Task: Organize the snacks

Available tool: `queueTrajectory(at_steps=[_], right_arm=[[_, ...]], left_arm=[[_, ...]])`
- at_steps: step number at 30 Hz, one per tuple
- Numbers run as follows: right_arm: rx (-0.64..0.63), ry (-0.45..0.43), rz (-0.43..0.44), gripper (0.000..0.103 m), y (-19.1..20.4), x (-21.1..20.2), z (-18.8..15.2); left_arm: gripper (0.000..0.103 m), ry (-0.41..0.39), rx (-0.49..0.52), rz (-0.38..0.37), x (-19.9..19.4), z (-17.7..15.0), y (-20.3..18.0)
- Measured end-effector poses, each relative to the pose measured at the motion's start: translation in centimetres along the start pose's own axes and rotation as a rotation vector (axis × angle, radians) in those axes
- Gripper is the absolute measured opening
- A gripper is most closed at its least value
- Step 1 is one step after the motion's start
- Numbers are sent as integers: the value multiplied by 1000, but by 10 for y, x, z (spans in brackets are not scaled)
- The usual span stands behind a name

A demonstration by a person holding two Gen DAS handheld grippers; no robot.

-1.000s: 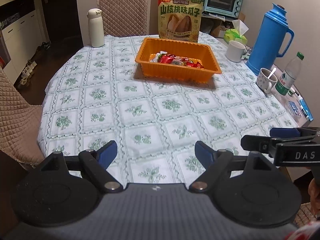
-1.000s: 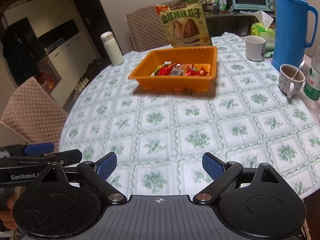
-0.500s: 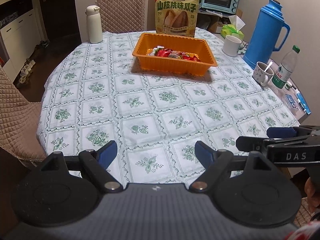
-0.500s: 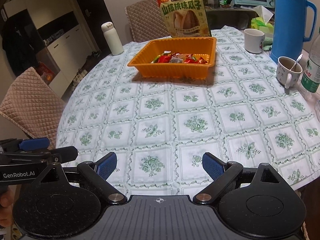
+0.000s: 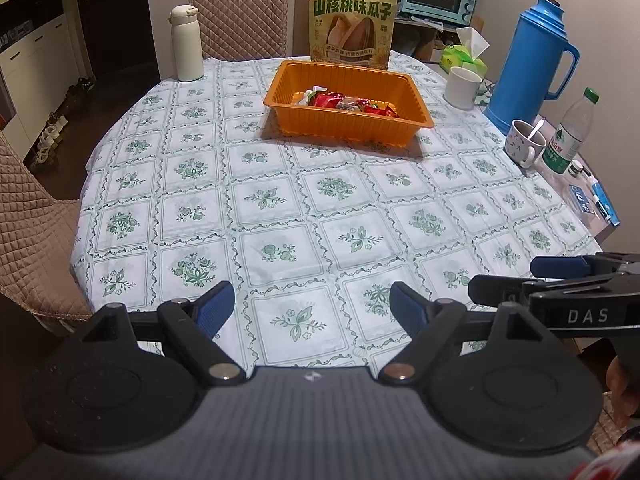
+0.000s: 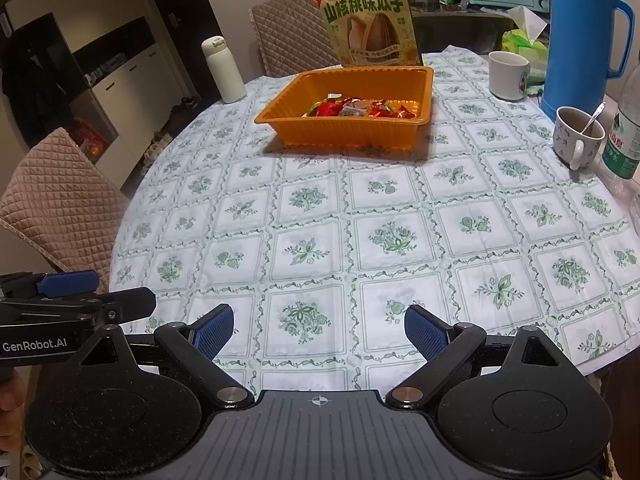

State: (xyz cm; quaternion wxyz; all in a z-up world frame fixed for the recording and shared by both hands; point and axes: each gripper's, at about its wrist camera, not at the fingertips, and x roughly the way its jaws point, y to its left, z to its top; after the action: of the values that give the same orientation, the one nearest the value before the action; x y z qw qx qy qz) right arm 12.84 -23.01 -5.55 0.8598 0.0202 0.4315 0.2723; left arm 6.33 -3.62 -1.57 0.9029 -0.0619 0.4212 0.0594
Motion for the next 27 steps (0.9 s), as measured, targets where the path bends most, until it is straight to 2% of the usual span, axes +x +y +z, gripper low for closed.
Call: queueTrajectory(at_steps=[27], right_arm=[[-11, 13, 8, 92, 10, 12, 5]], left_arm=[[83, 8, -19, 11, 4, 2, 12]])
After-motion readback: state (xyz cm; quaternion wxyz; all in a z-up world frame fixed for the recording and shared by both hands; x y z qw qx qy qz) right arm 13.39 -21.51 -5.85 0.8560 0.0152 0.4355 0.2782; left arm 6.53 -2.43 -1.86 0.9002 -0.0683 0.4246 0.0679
